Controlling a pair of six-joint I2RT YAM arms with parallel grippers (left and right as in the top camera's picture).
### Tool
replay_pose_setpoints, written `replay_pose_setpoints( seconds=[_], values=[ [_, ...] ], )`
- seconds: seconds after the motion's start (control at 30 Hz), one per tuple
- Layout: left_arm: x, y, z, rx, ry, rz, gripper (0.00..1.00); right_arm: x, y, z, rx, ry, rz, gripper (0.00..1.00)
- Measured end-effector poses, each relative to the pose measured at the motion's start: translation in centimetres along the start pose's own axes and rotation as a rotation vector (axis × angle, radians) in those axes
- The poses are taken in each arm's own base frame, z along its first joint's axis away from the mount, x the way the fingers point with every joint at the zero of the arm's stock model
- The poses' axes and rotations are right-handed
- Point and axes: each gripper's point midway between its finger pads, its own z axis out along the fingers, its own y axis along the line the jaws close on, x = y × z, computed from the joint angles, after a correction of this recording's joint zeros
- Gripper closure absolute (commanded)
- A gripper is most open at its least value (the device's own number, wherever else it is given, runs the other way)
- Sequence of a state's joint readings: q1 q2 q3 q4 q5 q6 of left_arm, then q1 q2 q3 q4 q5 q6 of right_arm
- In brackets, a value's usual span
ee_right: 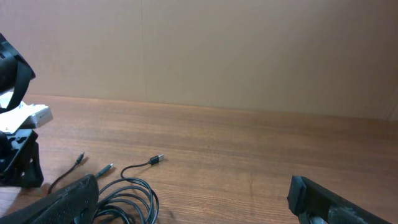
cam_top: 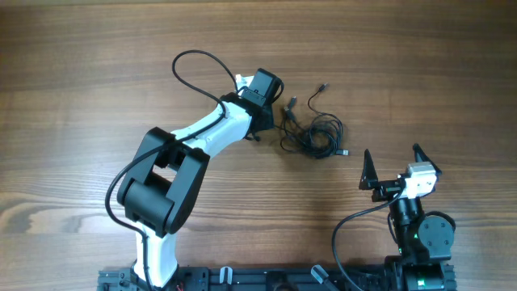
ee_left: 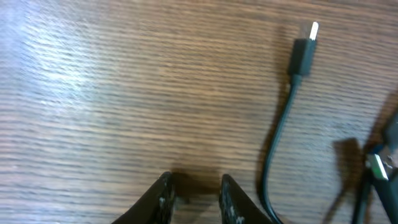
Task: Untangle cables
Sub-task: 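Lower the left gripper onto a black cable near its USB plug and close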
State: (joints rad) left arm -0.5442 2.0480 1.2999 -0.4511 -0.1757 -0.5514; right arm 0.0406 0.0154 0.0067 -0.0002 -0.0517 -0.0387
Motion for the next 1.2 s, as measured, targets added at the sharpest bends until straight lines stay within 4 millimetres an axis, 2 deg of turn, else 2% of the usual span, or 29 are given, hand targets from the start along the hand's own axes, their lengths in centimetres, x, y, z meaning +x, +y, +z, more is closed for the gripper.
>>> replay_pose_setpoints(
  seconds=[0.2,0.6,0.9,0.93,0.97,1.0,1.07,1.2],
  values=[
    [-0.8,0.4,0.2,-0.021,-0.04,0.012,0.73,0.0,0.0,0.0,0.0,0.0,0.0,0.0],
    [-0.9,0.6,0.3,-0.03,-0.049,0.012,0.75,0.0,0.0,0.0,0.0,0.0,0.0,0.0],
    [-0.9,0.6,0.3,-0.031,-0.049,0.012,0.73,0.0,0.0,0.0,0.0,0.0,0.0,0.0],
    [-0.9,0.6,0.3,-0.031,-0.049,0.012,0.74,0.0,0.0,0.0,0.0,0.0,0.0,0.0],
    [-0.9,0.6,0.3,-0.03,-0.049,0.011,0.79,0.0,0.0,0.0,0.0,0.0,0.0,0.0],
    [-0.9,0.5,0.3,-0.03,-0.05,0.011,0.88,0.0,0.0,0.0,0.0,0.0,0.0,0.0],
    [-1.1,0.4,0.4,-0.024,-0.063,0.005,0.96,0.0,0.0,0.0,0.0,0.0,0.0,0.0],
    [-2.1,0.0,0.7,-0.004,-0.102,-0.002,0.96,0.0,0.0,0.0,0.0,0.0,0.0,0.0]
  ],
)
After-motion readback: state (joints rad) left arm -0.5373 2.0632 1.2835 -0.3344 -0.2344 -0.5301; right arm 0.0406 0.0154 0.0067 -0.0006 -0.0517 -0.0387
